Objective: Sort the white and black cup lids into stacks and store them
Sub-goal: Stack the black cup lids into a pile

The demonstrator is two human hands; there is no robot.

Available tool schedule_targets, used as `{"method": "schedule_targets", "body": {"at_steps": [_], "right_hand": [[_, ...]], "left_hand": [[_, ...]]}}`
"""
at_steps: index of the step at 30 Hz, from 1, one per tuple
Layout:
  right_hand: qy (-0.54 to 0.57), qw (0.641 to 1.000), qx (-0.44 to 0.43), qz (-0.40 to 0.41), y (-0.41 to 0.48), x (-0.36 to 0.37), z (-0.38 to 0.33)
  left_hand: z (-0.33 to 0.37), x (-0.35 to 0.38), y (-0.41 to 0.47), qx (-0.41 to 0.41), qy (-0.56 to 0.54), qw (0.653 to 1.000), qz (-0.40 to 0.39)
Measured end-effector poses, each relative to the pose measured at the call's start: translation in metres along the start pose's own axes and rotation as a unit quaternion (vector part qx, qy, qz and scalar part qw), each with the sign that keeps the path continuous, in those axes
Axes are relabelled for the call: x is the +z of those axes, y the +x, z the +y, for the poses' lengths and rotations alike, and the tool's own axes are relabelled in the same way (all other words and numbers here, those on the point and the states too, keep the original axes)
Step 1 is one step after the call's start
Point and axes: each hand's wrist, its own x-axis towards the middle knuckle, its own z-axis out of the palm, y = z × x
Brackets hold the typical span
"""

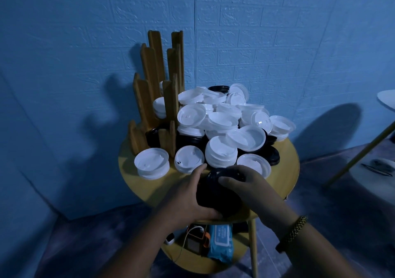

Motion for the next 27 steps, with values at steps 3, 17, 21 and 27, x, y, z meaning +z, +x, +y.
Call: {"method": "schedule_targets", "body": {"at_steps": [3,17,21,27], "right_hand": [[-0.087,0.995,-0.047,0.018,0.002,0.005,0.006],[-0.226,0.947,-0.220,-0.065,0.006,-0.001,0.010],[-0.254,0.931,-0.240,-0.104,0.011,-0.008,0.011],[-0.305,0.905,-0.233,-0.184,0.015,-0.022,-0.001]], "left_hand": [[-0.002,0.000,0.000,0.001,0.013,1.000,0.005],[-0.004,-0.002,0.005,0.010,0.022,1.000,-0.005],[-0.003,-0.004,0.006,0.012,0.005,1.000,-0.023],[-0.002,-0.007,0.007,0.017,0.007,0.999,-0.034]]}}
